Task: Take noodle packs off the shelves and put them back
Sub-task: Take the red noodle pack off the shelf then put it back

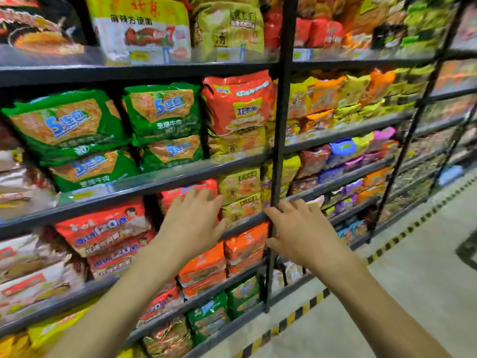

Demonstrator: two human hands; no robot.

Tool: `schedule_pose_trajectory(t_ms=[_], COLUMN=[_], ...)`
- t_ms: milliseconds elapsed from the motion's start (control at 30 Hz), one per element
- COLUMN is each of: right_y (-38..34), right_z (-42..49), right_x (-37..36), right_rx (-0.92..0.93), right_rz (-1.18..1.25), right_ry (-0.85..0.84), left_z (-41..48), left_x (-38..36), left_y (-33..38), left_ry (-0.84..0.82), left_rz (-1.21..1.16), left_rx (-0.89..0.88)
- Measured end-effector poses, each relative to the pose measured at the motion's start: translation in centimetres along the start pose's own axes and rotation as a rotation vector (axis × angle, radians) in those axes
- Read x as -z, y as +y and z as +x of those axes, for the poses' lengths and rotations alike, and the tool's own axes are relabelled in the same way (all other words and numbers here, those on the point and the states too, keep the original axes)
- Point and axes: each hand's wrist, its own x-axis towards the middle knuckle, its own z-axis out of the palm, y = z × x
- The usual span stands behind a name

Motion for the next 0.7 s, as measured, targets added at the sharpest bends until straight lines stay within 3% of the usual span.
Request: schedule_pose_trajectory(t_ms=[367, 700], right_y=[8.1, 12.9], right_z=[8.9, 21.9], right_x=[0.3, 1.6], right_rx=[0.006, 0.091], right_rz=[-0.088, -0.044], right_ry=[-0.078, 0.082], left_z=[10.9, 19.8], left_x=[-2.6, -3.5], left_y=[1.5, -0.7], left_ry=[0.006, 0.095], left_rz=[-0.117, -0.174], left_rx=[0.065, 0.247])
